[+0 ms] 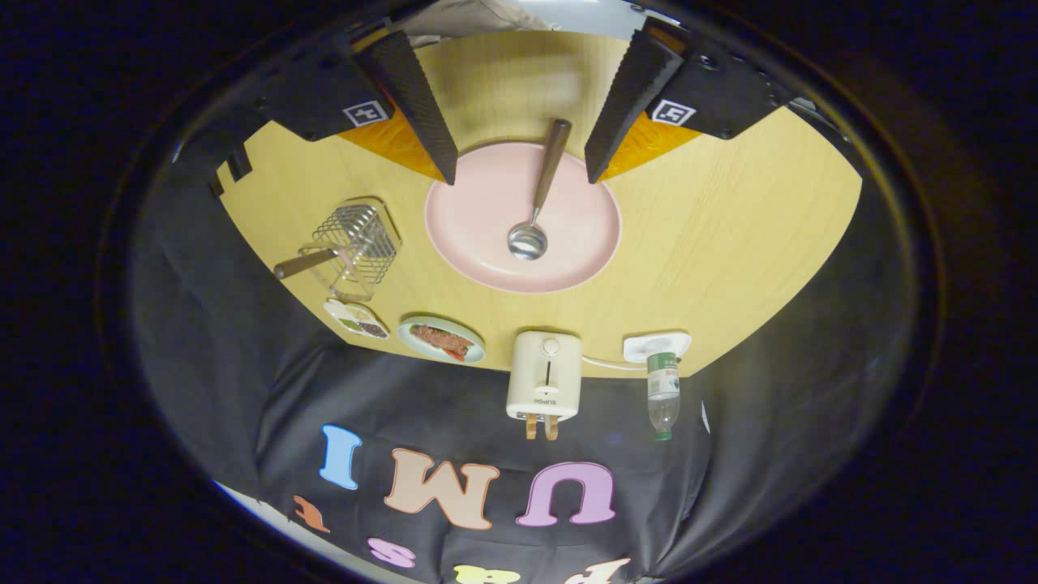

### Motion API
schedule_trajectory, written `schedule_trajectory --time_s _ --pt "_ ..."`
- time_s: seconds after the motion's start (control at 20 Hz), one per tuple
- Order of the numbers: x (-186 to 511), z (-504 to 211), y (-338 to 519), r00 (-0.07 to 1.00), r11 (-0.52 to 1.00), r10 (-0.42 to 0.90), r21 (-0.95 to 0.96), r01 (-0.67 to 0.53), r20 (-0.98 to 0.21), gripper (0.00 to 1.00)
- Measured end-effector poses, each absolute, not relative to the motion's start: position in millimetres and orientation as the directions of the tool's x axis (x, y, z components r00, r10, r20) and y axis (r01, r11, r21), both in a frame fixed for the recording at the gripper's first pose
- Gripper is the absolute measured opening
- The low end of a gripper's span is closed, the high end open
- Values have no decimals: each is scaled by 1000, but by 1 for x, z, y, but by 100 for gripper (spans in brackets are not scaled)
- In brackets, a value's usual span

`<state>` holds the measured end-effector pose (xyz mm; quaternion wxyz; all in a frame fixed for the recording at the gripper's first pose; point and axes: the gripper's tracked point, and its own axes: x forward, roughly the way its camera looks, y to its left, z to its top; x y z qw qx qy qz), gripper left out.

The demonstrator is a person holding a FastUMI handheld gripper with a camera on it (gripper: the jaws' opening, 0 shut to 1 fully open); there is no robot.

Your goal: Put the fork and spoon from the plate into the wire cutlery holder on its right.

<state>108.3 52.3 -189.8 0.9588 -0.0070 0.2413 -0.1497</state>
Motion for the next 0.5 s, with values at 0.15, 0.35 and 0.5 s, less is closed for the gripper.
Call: schedule_trajectory --time_s 0.15,0.35,0.5 --pt "112 -212 59 829 954 -292 -77 291 -477 95" --pt "116 -227 60 811 947 -315 -103 305 -494 77" --pt "121 -227 61 805 942 -330 -110 319 -494 60"
